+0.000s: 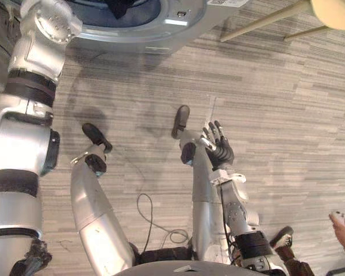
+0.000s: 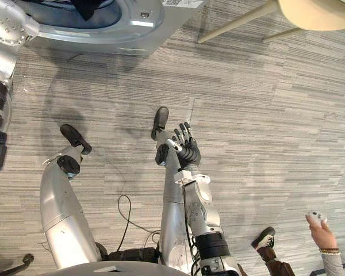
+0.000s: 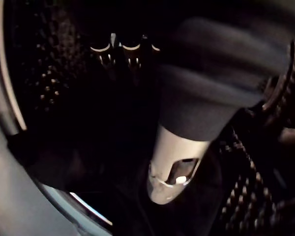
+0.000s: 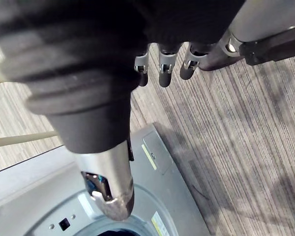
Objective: Pick up the laundry basket with both hands and put the clothes into the washing machine.
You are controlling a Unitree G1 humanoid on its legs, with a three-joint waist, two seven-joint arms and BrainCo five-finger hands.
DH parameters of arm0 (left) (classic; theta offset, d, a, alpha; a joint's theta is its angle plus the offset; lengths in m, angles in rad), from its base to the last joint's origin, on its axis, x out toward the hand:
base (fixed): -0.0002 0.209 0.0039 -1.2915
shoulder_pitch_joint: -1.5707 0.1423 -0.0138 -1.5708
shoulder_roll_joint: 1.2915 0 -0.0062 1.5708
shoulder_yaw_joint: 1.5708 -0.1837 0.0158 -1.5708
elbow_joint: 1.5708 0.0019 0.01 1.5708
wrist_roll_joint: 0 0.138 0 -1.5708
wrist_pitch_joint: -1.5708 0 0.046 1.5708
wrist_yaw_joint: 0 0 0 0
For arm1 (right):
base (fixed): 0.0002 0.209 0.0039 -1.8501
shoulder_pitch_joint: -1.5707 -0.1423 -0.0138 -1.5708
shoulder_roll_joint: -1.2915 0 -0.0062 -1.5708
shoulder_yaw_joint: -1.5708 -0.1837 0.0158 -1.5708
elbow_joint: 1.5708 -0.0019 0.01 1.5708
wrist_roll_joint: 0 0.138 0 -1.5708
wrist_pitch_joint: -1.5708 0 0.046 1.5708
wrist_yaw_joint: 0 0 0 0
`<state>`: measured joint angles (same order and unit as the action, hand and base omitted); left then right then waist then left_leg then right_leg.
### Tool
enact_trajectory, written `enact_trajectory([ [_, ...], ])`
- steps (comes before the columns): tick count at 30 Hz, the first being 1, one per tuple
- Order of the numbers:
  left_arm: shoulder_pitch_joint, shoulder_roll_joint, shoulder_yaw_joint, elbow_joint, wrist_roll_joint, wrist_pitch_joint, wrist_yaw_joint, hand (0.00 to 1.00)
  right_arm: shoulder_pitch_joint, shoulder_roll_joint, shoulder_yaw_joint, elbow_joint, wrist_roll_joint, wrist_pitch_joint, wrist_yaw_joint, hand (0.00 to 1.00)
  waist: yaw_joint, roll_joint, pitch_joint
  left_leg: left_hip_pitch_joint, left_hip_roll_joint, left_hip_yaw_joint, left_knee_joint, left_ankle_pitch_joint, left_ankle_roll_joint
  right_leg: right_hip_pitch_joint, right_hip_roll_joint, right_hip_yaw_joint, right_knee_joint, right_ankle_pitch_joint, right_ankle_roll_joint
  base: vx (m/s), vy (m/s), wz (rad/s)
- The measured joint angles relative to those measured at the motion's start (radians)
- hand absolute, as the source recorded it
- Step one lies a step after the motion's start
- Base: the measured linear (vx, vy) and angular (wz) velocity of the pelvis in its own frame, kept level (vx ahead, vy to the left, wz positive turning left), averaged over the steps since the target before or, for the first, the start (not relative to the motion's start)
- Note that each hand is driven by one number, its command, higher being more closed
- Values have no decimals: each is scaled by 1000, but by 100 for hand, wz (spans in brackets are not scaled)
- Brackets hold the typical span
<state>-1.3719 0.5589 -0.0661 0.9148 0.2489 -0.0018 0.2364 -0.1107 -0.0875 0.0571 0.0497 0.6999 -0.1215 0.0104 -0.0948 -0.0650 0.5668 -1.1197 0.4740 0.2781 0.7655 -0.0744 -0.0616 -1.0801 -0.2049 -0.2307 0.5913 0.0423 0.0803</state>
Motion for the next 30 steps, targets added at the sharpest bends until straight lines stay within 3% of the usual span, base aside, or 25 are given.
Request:
enact_trajectory([
  [1, 5, -31, 90, 107, -149, 0, -7, 0, -19, 0, -25, -4, -1, -1, -6, 0, -4, 1, 0, 3, -9, 3, -15, 2, 1, 9, -1, -3, -27, 14, 3, -3, 64, 6],
  [2, 15, -31, 88, 178, -334, -40, -53, 0, -33, -1, -56, -3, -19, 6, -6, 0, 3, 1, -1, 5, -11, 7, -22, 3, 1, 15, 1, -4, -52, 25, 4, -5, 60, 4],
  [3, 5, -25, 62, 210, -444, -43, -85, 0, -36, -1, -70, -2, -37, 15, -2, 0, 6, 1, -1, 6, -11, 9, -26, 3, 1, 20, 2, -5, -64, 31, 7, -2, 53, 0],
  [4, -23, -17, 2, 239, -646, -39, -136, 0, -35, -6, -84, 9, -60, 23, 8, 0, 7, 1, -1, 13, -14, 16, -39, 5, 0, 33, 3, -6, -93, 44, 9, -6, 43, -1],
  [5, -39, -11, -39, 250, -780, -22, -165, 0, -35, -8, -90, 16, -78, 33, 14, 0, 8, 1, -1, 18, -15, 20, -43, 5, 1, 40, 3, -5, -107, 50, 9, -7, 55, -4],
  [6, -58, 2, -138, 253, -969, 9, -204, 0, -37, -12, -97, 33, -92, 47, 26, 0, 8, 2, -1, 28, -20, 26, -49, 3, 4, 55, 4, -2, -132, 65, 13, -2, 59, -8],
  [7, -64, 15, -208, 232, -1075, 28, -223, 0, -39, -15, -96, 45, -104, 58, 32, 0, 7, 2, -1, 33, -21, 28, -52, 1, 7, 68, 4, -2, -151, 74, 15, 20, 162, -5],
  [8, -84, 11, -687, 36, -1325, 74, -265, 0, -43, -20, -19, 62, -108, 79, 34, 0, 9, 4, -1, 47, -30, 25, -31, -17, 25, 100, 1, -4, -164, 87, 20, 29, 167, -1],
  [9, -84, 13, -762, 37, -1325, 82, -266, 0, -43, -20, -9, 91, -107, 80, 34, 0, 12, 5, -2, 55, -32, 25, -31, -21, 24, 106, 0, -2, -163, 86, 22, 26, 148, 1],
  [13, -83, 26, -847, 37, -1319, 89, -266, 0, -43, -21, 2, 144, -104, 82, 34, 0, 12, 7, -1, 58, -33, 24, -33, -23, 21, 107, 0, -1, -163, 84, 23, -1, 28, 0],
  [19, -81, 10, -855, 41, -1169, 68, -266, 0, -50, -30, 21, 196, -81, 80, 34, 0, 9, 9, -1, 59, -46, 22, -43, -20, 20, 107, -10, -3, -159, 82, 24, -9, 31, 6],
  [21, -72, 0, -826, 51, -1094, 59, -265, 0, -51, -30, 21, 200, -76, 80, 35, 0, 9, 9, -1, 60, -52, 22, -51, -17, 17, 107, -14, -5, -162, 82, 24, -11, 28, 7],
  [25, 15, -45, -655, 74, -968, 32, -254, 0, -51, -31, 19, 200, -68, 81, 48, 0, 10, 12, 0, 70, -55, 23, -54, -12, 22, 117, -15, -5, -164, 82, 24, -2, 14, 1],
  [30, 355, -107, -410, -256, -817, 4, -197, 0, -19, -45, 3, 94, -57, 78, 56, 0, 31, 30, 0, 106, -58, 21, -53, -18, 19, 146, -18, -4, -149, 66, 28, 5, 9, 2],
])
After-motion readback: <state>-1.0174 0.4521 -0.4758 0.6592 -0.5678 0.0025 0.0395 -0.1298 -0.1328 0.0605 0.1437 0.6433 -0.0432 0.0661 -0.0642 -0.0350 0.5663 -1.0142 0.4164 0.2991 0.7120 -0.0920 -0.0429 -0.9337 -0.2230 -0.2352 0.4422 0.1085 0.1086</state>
